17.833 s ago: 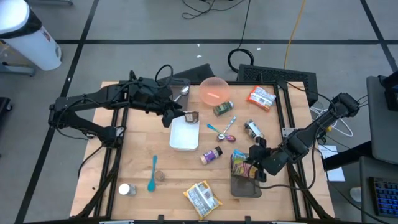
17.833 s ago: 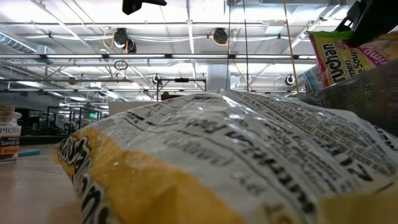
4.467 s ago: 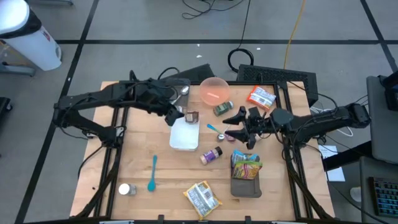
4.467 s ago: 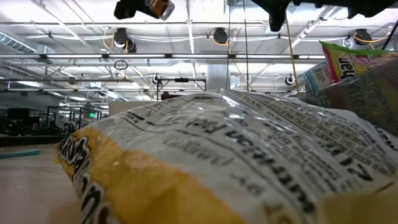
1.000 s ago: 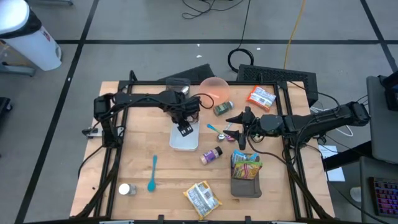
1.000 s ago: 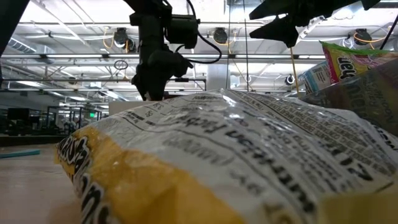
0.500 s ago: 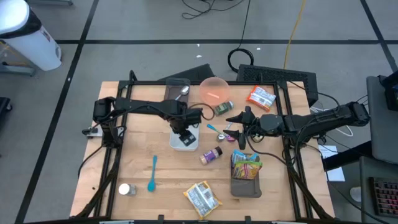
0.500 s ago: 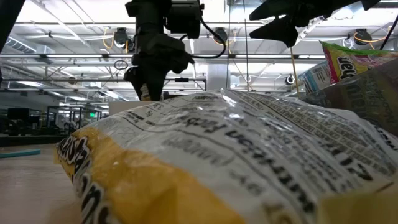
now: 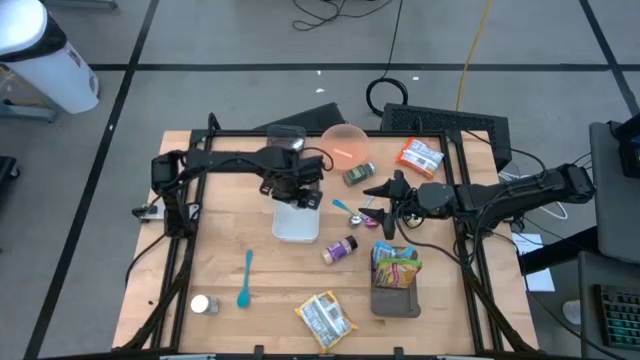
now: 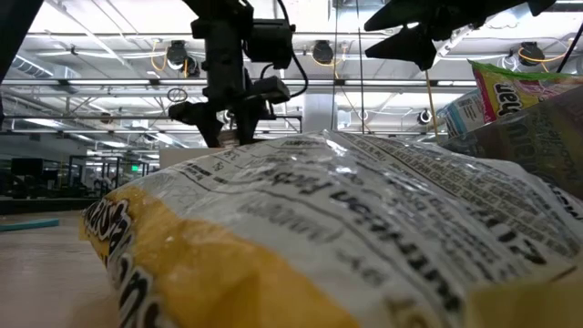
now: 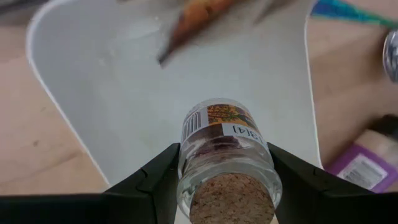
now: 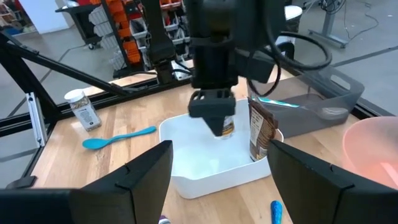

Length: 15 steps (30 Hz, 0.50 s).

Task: Pick & Place Food Item
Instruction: Put the brown seasoning bottle into the white bin

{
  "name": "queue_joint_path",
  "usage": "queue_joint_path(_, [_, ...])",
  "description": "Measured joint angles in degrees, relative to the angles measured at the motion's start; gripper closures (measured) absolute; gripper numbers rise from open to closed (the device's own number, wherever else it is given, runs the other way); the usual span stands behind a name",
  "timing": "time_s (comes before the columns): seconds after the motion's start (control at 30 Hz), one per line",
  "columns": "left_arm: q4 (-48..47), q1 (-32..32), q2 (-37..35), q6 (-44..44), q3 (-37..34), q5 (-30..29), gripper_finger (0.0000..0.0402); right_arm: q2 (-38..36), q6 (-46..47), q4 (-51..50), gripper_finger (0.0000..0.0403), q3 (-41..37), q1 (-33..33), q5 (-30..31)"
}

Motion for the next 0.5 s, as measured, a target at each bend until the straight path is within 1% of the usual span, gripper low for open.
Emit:
queue_joint_path(0.23, [-0.7, 2.3, 0.4, 0.6, 0.0, -1.7, 0.0203, 0.0, 0.0, -0.1, 0.0149, 0.0, 0.0, -1.8])
queue_joint_path(0.33, [-2.2, 2.5, 2.2, 1.4, 0.0, -1.0, 0.0203, 0.0, 0.0, -0.1, 0.0149, 0.0, 0.0, -3.0])
queue_joint_path(0.5, [-3.0, 2.1, 5.5, 3.1, 0.0, 0.7, 0.0203, 0.0, 0.0, -0.6, 0.0149, 0.0, 0.0, -3.1])
